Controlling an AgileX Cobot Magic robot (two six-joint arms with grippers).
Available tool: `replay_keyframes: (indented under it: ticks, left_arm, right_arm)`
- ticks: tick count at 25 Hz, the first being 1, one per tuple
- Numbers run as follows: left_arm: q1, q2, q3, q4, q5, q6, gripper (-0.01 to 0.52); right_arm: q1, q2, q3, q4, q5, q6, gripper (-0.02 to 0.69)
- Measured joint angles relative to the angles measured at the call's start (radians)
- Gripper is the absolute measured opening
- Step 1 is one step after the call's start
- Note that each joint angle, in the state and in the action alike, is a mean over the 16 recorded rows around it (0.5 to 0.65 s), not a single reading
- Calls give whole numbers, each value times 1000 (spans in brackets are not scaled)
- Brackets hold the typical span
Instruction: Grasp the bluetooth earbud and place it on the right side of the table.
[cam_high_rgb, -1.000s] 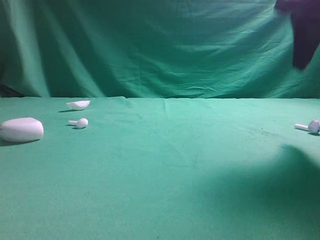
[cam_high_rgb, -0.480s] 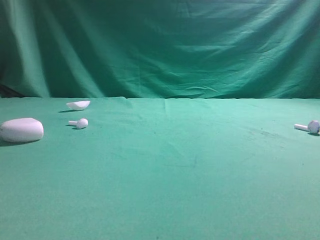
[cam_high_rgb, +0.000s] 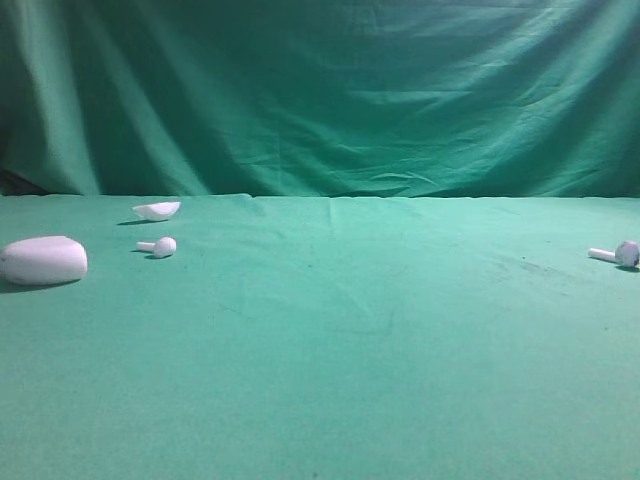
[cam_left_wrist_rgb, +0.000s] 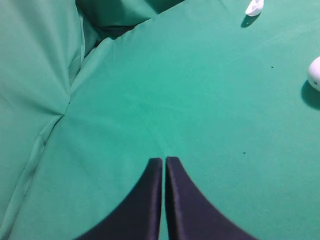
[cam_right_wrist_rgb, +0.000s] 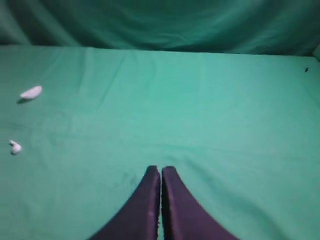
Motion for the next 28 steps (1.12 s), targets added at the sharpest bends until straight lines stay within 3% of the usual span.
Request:
replay_keyframes:
  ticks: [13, 28]
  left_arm:
    - [0, 0, 0, 0, 0, 0, 0]
    - [0, 0, 0, 0, 0, 0, 0]
  right_arm:
    - [-14, -172, 135, 15, -134, -43, 0]
    - [-113, -410, 601, -34, -394, -78, 0]
